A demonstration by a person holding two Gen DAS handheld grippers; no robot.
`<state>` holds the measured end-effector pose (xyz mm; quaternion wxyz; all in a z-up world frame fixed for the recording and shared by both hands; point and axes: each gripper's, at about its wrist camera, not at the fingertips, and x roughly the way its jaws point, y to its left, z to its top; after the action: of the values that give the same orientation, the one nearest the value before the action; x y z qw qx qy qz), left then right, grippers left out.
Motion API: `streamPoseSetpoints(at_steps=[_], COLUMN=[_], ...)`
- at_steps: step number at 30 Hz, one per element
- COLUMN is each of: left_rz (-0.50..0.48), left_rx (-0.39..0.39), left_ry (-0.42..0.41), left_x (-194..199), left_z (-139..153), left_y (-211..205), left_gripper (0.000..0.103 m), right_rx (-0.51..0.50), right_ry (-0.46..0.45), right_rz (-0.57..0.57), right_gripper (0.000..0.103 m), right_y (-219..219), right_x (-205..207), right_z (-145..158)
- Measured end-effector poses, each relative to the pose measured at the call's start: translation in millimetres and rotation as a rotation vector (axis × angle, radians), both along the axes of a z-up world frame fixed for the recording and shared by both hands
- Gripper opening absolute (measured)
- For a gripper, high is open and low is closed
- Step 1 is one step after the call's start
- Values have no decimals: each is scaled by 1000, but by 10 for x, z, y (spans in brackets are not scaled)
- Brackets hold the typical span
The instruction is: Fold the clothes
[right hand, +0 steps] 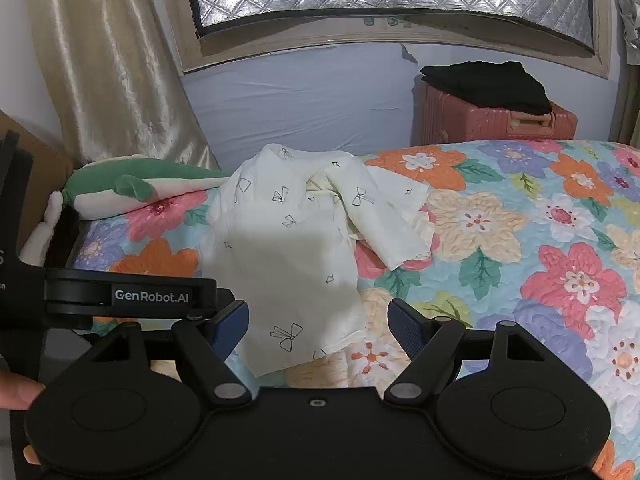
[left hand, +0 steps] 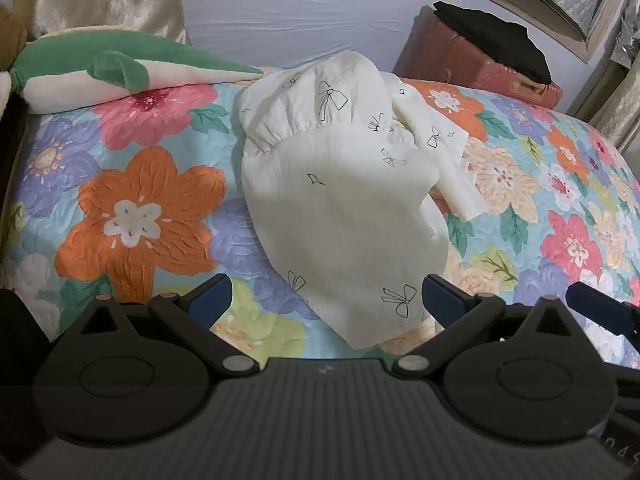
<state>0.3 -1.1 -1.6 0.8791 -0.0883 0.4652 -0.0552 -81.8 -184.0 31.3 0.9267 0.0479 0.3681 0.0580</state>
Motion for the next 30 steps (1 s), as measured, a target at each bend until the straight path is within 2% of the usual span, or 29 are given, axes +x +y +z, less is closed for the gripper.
streamPoseSetpoints(at_steps=[30], left_rz=[13], left_rx=[14], left_ry=[22], left_x=[21], left_z=[-61], left_y=[-21], left_gripper=[103], right_rx=[12], right_ry=[21], right_rz=[-24], right_gripper=[81], right_y=[-103], right_x=[28], right_z=[-109])
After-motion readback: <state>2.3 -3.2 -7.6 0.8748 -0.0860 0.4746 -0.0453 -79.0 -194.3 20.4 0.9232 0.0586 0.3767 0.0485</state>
